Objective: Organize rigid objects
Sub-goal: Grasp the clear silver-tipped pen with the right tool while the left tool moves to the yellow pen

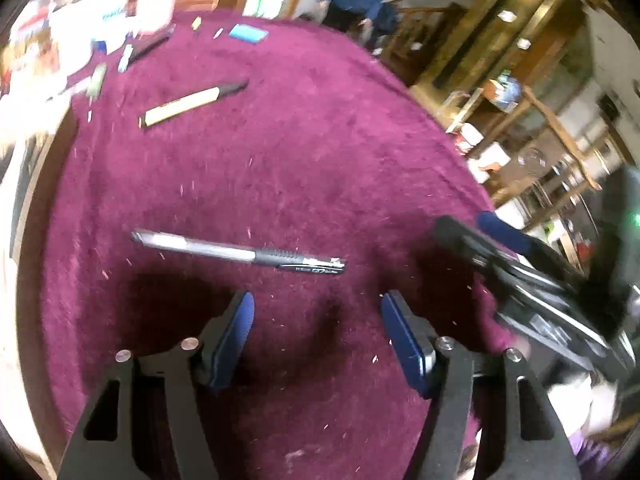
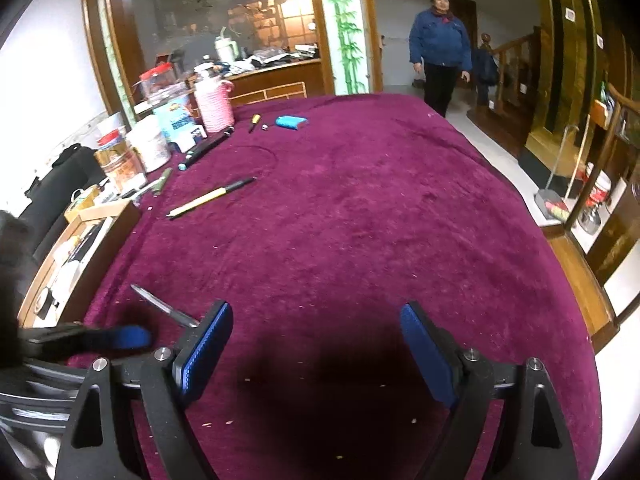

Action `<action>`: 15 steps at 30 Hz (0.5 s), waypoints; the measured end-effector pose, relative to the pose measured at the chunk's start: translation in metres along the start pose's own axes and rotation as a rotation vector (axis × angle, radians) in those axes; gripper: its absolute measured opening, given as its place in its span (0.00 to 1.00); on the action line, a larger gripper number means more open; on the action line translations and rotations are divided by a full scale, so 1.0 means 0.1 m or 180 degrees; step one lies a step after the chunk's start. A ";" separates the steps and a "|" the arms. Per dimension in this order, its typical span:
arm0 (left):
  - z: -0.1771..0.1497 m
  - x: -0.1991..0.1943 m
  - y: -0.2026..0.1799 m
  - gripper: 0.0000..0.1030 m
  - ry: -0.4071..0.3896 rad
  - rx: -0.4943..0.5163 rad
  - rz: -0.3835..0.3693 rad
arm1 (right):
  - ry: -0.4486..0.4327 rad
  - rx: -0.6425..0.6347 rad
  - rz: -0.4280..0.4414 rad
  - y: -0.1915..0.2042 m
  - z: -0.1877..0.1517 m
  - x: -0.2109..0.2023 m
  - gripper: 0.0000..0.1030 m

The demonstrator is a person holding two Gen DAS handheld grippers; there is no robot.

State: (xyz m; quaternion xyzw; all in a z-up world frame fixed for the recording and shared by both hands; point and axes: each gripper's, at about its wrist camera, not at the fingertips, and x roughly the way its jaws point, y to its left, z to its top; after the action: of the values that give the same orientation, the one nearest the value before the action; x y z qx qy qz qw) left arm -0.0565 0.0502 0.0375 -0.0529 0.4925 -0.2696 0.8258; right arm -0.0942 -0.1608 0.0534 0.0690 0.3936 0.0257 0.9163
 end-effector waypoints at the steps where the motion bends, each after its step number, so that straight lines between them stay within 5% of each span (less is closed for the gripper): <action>1: 0.01 -0.06 -0.03 0.69 -0.0056 0.0235 0.0022 | 0.0020 0.0036 0.0014 -0.02 0.00 0.02 0.86; 7: -0.08 0.14 -0.33 0.76 0.0163 0.1823 0.0762 | 0.0114 0.0129 0.0076 -0.03 -0.03 0.12 0.86; 10: -0.12 0.39 -0.40 0.78 0.0380 0.2335 0.0893 | 0.0141 0.0139 0.0058 -0.03 -0.04 0.15 0.86; 12: -0.08 0.43 -0.41 0.87 0.0367 0.2444 0.0843 | 0.0187 0.0151 0.0032 -0.04 -0.04 0.18 0.86; 15: 0.06 0.48 -0.31 0.84 0.0594 0.2176 0.0691 | 0.0221 0.0170 0.0012 -0.05 -0.03 0.19 0.86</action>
State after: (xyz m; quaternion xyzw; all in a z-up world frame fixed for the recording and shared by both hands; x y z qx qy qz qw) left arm -0.0462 -0.0009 0.0135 0.3034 0.4500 -0.3330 0.7711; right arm -0.0831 -0.1632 0.0365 0.0932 0.4255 0.0193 0.8999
